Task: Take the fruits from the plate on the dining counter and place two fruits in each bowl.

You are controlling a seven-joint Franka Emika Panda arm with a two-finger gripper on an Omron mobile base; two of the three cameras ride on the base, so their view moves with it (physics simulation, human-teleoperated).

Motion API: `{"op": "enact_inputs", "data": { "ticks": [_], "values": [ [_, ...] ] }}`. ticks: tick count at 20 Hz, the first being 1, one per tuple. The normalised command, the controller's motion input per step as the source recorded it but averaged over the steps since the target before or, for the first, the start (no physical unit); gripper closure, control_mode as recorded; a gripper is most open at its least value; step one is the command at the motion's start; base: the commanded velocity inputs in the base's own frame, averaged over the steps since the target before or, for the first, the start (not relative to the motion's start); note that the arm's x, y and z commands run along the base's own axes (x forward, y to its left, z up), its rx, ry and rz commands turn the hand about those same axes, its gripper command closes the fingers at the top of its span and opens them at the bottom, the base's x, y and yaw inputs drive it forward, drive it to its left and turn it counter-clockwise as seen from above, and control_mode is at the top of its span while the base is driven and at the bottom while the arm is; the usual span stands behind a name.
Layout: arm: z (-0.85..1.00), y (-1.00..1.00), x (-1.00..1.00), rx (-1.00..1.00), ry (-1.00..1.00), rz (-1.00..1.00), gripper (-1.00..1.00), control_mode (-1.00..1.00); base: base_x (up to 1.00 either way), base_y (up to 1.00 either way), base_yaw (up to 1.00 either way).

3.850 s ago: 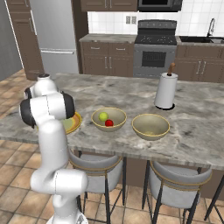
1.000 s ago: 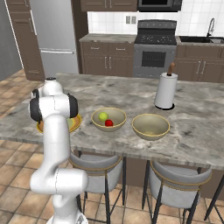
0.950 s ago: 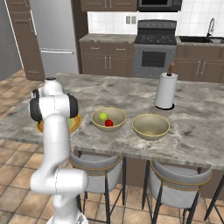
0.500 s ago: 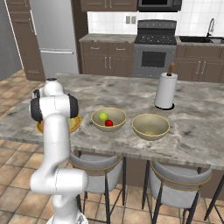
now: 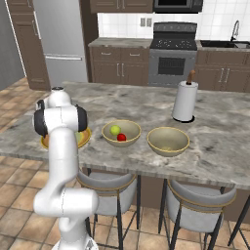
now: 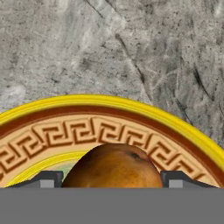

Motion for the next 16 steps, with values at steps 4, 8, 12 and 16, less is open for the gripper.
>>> {"op": "enact_inputs", "data": {
  "ticks": [4,8,12,16],
  "values": [
    [0.00,0.00,0.00,0.00,0.00,0.00,1.00,-1.00,0.00,0.00,0.00],
    [0.22,0.00,-0.20,0.00,-0.02,0.00,1.00,-1.00,0.00,0.00,0.00],
    [0.48,-0.03,-0.67,-0.05,-0.03,-0.02,1.00,-1.00,0.00,0.00,0.00],
    [0.63,-0.21,-1.00,-0.09,-0.14,0.00,1.00,-1.00,0.00,0.00,0.00]
  ]
}}
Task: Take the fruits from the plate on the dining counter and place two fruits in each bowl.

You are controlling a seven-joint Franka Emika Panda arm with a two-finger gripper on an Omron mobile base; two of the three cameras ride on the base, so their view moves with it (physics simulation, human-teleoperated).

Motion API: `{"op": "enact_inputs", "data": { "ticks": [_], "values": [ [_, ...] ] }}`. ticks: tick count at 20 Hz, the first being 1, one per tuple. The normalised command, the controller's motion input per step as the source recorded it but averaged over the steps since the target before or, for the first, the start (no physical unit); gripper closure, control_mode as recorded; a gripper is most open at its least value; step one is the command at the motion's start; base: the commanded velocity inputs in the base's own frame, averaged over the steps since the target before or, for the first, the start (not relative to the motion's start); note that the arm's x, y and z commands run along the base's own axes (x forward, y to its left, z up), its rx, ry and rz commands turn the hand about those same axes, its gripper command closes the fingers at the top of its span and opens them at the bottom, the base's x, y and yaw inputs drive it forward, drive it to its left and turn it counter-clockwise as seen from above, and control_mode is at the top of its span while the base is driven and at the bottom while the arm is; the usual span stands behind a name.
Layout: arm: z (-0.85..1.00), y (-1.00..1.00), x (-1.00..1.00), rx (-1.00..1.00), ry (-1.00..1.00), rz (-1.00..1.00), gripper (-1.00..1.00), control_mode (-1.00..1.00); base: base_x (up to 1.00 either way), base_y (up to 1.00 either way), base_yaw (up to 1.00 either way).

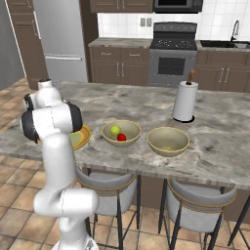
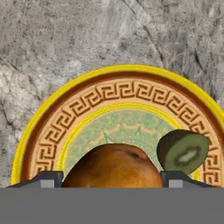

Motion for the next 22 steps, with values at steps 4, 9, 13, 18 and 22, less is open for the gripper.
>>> {"op": "enact_inputs", "data": {
  "ticks": [4,9,13,18,22],
  "values": [
    [0.83,-0.27,-1.00,-0.05,-0.16,-0.05,1.00,-1.00,0.00,0.00,0.00],
    [0.70,-0.68,-1.00,-0.01,-0.04,-0.22,1.00,-1.00,0.00,0.00,0.00],
    [0.54,-0.99,-0.93,0.00,0.00,-0.33,1.00,-1.00,0.00,0.00,0.00],
    [0.43,-1.00,-0.85,0.00,0.00,-0.36,1.00,-1.00,0.00,0.00,0.00],
    [0.24,-0.99,-0.75,0.00,0.00,-0.42,1.00,-1.00,0.00,0.00,0.00]
  ]
}}
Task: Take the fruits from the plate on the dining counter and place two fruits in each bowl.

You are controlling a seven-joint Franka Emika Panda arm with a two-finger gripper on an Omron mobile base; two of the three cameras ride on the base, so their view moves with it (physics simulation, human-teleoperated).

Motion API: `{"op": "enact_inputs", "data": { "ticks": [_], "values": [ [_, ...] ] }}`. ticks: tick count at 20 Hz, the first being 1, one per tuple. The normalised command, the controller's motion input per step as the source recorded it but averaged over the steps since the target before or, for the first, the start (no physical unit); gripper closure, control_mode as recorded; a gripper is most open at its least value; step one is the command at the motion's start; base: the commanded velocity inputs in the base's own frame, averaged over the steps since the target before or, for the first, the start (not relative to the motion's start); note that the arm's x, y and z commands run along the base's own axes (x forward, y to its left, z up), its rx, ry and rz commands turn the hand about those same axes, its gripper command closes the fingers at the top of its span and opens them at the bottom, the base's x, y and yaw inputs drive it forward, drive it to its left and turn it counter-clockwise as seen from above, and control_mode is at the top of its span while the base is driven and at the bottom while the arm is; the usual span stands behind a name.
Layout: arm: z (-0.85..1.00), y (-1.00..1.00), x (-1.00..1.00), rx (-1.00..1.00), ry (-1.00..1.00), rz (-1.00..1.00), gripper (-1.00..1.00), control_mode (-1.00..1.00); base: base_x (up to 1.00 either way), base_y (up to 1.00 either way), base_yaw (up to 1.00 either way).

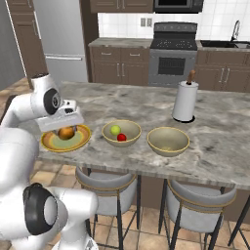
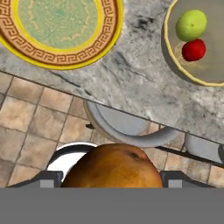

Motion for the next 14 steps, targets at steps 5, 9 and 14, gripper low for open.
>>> {"op": "enact_inputs", "data": {
  "ticks": [5,9,14],
  "values": [
    [0.10,-0.75,-0.25,0.00,0.00,-0.40,1.00,-1.00,0.00,0.00,0.00],
    [0.21,-0.73,0.13,-0.02,0.00,-0.29,1.00,-1.00,0.00,0.00,0.00],
    [0.03,-0.98,0.62,-0.01,0.00,-0.27,1.00,-1.00,0.00,0.00,0.00]
  ]
}}
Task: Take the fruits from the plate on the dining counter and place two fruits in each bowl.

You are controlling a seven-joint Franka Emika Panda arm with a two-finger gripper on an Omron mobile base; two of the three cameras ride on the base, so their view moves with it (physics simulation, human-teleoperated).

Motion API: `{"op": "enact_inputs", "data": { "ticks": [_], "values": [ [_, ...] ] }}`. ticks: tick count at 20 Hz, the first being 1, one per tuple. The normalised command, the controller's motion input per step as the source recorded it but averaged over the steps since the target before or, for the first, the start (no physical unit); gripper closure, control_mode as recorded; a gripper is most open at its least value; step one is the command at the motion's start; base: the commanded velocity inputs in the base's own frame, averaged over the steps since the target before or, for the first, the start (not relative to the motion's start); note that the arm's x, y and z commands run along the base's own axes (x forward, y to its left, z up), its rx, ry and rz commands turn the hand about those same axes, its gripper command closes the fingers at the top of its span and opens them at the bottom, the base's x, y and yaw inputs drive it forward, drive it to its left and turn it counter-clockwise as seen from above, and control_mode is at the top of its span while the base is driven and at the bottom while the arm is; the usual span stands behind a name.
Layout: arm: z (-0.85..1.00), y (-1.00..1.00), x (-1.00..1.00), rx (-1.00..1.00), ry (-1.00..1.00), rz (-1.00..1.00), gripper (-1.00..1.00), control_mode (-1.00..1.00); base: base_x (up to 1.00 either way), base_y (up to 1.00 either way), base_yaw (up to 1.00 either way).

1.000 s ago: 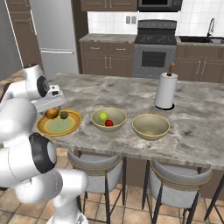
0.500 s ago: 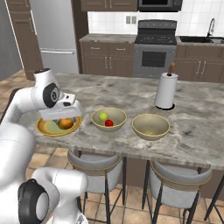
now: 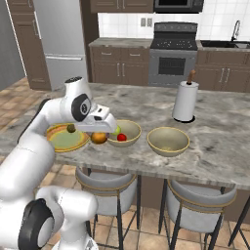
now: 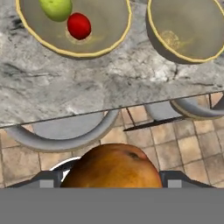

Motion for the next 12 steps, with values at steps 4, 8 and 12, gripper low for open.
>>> {"op": "enact_inputs", "data": {
  "ticks": [4,8,12],
  "values": [
    [0.03,-1.00,0.82,0.00,0.00,-0.23,1.00,-1.00,0.00,0.00,0.00],
    [0.00,-1.00,0.99,0.01,0.02,-0.19,1.00,-1.00,0.00,0.00,0.00],
    [0.00,-1.00,1.00,0.09,0.00,-0.06,1.00,-1.00,0.00,0.00,0.00]
  ]
}}
